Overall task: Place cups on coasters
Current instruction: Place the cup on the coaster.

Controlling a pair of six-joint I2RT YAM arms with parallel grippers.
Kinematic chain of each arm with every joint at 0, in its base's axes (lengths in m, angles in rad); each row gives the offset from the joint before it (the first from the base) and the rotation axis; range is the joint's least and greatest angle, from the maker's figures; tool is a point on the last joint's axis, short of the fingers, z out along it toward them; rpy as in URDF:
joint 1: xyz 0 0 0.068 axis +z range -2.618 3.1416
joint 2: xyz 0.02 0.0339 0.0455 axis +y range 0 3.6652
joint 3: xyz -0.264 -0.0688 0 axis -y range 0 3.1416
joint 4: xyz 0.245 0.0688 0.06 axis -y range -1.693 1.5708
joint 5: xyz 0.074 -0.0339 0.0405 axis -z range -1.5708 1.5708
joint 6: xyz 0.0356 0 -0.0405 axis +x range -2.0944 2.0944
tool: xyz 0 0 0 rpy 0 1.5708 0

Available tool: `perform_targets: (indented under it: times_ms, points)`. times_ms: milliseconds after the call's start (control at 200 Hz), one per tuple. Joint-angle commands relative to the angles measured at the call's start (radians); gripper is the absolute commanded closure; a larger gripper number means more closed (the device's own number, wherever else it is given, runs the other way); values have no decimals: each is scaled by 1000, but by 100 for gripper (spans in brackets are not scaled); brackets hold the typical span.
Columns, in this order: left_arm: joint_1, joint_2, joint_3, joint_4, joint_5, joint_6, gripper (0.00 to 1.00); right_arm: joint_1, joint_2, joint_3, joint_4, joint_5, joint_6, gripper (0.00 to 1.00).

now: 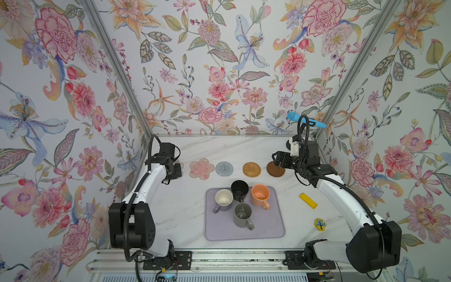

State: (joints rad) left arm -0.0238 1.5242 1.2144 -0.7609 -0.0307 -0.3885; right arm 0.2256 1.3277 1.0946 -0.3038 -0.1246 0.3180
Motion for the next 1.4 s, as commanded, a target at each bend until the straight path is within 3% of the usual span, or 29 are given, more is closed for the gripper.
perform_targets:
  times_ms: [0, 746, 1396]
  points:
    - [20, 23, 69, 44, 4, 29, 100, -6, 24, 56, -24, -16, -13, 7]
    - [80, 200, 131, 151, -9, 60, 100, -8, 135, 148, -35, -15, -4, 8]
    - [106, 247, 109, 245, -3, 66, 100, -2, 150, 172, -35, -12, 25, 9]
